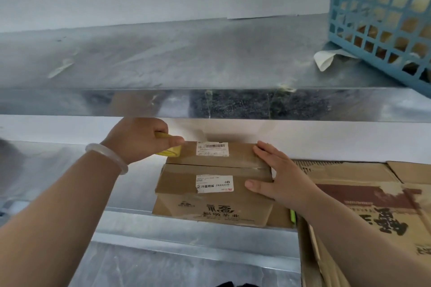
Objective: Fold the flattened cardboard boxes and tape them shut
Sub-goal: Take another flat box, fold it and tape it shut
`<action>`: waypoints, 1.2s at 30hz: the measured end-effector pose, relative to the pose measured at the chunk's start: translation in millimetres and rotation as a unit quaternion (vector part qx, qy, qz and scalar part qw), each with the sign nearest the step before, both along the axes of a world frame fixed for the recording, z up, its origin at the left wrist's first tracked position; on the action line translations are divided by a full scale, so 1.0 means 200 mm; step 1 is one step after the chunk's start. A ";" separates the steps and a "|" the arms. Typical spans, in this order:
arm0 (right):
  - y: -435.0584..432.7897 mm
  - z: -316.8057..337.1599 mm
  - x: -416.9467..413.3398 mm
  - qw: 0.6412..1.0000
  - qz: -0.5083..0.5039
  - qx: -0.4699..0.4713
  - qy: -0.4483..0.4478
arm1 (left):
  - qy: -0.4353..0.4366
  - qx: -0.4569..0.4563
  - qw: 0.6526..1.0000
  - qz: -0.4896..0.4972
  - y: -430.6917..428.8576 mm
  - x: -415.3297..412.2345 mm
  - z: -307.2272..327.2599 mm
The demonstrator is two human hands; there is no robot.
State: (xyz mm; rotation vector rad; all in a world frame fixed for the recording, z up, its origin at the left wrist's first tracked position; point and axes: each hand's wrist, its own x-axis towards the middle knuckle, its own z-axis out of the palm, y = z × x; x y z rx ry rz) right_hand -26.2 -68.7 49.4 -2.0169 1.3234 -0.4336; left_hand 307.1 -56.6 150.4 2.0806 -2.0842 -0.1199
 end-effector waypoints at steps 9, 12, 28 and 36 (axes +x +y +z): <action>0.00 -0.01 0.00 1.000 0.011 -0.012 -0.001 | -0.094 -0.028 0.994 0.052 0.05 0.18 -0.07; 0.00 -0.01 0.00 1.000 0.015 -0.017 -0.003 | -0.119 0.001 0.991 0.068 0.03 0.19 -0.13; 0.03 0.07 0.03 0.992 0.017 -0.012 0.127 | 0.129 0.086 0.985 0.071 0.03 0.25 -0.47; 0.22 0.13 0.27 0.936 0.010 -0.129 0.327 | 0.175 0.080 0.981 0.009 0.02 0.26 -0.52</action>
